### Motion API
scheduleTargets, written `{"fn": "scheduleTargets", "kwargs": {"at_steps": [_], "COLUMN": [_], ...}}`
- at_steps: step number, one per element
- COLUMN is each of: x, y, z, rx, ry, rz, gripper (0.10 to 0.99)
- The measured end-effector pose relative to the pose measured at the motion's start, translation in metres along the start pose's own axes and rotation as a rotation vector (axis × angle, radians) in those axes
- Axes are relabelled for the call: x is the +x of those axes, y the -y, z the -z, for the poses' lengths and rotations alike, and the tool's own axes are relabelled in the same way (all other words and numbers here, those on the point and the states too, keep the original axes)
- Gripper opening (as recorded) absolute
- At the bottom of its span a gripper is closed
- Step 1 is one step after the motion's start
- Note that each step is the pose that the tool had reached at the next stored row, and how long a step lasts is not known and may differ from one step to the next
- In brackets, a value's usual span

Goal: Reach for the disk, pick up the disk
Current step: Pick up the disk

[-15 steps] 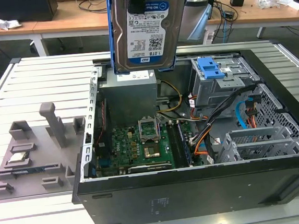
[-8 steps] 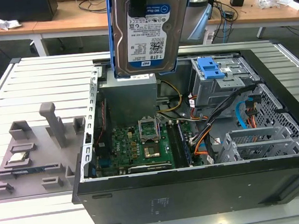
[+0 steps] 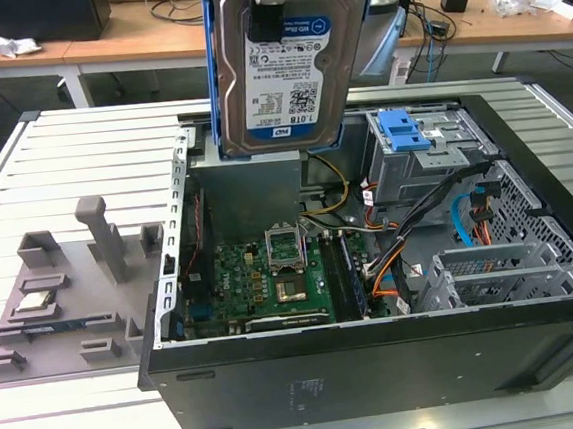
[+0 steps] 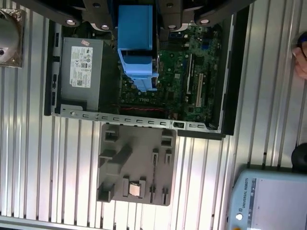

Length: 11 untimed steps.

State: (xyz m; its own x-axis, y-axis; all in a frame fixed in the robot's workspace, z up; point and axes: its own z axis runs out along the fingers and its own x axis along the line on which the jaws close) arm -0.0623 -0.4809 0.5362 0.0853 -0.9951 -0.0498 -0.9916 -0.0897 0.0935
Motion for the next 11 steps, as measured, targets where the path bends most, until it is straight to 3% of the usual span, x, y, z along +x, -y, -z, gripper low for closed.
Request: {"fn": "scheduleTargets", "kwargs": {"at_steps": [11], "x": [0.019], "y": [-0.0017], "z": [0.0004], "rx": [0.0], "ry": [-0.0008], "rz": [0.0], "gripper": [0.365]}}
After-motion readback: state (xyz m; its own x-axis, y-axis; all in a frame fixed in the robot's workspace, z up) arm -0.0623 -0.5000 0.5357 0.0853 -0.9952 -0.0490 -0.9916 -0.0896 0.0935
